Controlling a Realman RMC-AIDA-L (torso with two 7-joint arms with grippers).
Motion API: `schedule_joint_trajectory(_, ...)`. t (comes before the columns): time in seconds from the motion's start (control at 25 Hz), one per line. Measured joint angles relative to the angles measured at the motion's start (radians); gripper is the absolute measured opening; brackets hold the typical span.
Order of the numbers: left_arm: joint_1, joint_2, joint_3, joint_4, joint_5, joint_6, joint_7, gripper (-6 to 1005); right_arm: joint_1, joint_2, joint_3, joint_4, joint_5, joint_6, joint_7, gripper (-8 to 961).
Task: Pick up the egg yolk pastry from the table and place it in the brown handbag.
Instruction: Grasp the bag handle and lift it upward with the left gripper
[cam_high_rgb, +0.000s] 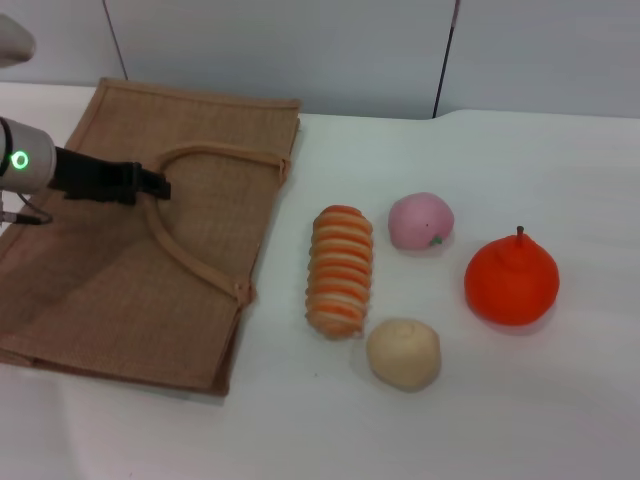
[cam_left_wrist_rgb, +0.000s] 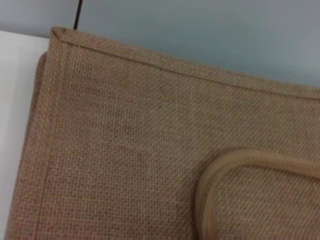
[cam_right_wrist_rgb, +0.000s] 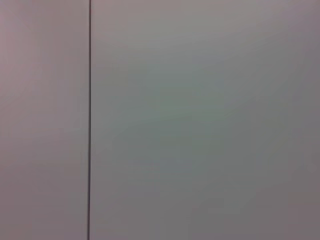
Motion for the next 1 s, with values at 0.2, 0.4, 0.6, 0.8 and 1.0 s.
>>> schedule_joint_trajectory(0.2, -0.005, -0.001, 0.029, -0.024, 0.0, 0.048, -0.006, 528, 0.0, 0.001, 0.0, 0.0, 0.001, 0.0, 0.0, 866)
schedule_joint_trajectory(0.4, -0.015, -0.013, 0.05, -0.038, 0.001, 0.096, 0.003, 502, 0.0, 0.001, 0.0, 0.0, 0.001, 0.0, 0.0, 865)
schedule_joint_trajectory(0.6, -0.02, -0.023, 0.084, -0.037, 0.001, 0.118, 0.005, 476, 0.0, 0.002, 0.0, 0.0, 0.0, 0.0, 0.0, 863)
schedule_joint_trajectory(0.8, -0.024, -0.025, 0.085, -0.037, -0.002, 0.111, 0.001, 451, -0.001, 0.002, 0.0, 0.0, 0.0, 0.0, 0.0, 861)
schedule_joint_trajectory(1.0, -0.022, -0.025, 0.082, -0.029, -0.007, 0.088, -0.011, 425, -0.007, 0.001, 0.0, 0.0, -0.001, 0.0, 0.0, 860)
